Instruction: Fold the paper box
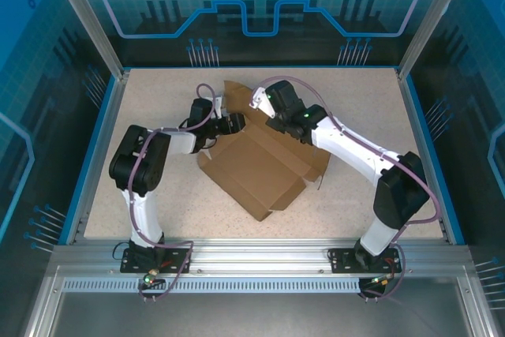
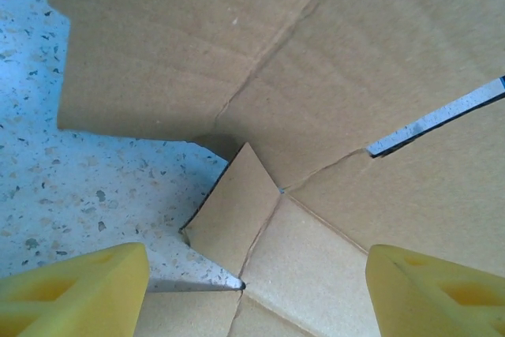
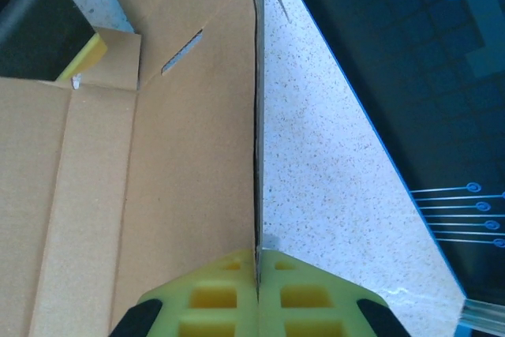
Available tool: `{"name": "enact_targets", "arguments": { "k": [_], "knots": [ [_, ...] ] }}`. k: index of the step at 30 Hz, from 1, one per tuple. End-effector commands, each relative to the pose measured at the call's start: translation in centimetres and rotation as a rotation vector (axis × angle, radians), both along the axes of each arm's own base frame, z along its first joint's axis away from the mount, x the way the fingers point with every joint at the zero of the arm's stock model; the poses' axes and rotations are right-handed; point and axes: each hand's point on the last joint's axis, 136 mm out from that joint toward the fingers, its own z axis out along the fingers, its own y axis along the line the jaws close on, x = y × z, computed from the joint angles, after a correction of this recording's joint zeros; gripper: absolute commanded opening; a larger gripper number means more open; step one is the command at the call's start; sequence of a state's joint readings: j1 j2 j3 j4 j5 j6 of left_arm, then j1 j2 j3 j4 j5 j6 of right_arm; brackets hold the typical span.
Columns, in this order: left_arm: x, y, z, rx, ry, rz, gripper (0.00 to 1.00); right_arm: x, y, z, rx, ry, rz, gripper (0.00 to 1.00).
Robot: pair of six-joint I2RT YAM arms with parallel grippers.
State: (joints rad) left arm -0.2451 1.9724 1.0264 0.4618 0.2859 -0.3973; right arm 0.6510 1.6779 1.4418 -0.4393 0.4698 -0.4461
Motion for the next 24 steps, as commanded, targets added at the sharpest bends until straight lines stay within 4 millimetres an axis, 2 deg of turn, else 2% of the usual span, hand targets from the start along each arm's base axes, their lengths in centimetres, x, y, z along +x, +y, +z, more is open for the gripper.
{"name": "enact_targets", "arguments": {
  "k": [1,7,16,24],
  "knots": [
    [0.7,-0.6,1.0,-0.027,-0.016,0.001,0.74,-0.2,0.6,1.0,0.119,0.05,-0.009,0.02],
    [0.0,1.0,1.1,-0.006,0.0,0.055,0.74,-0.9,1.6,1.8,0.237,0.103,0.012,0.0],
    [-1.4,3.0,2.7,0.013,-0.058,0.046,0.82,-2.4,1.6,5.1,0.462,0.182,0.071,0.0],
    [-0.8,2.1,3.9,-0.031,-0.107,-0.008,0.84,-3.0,1.0,6.4,0.592,0.257,0.095,0.0]
  ]
}}
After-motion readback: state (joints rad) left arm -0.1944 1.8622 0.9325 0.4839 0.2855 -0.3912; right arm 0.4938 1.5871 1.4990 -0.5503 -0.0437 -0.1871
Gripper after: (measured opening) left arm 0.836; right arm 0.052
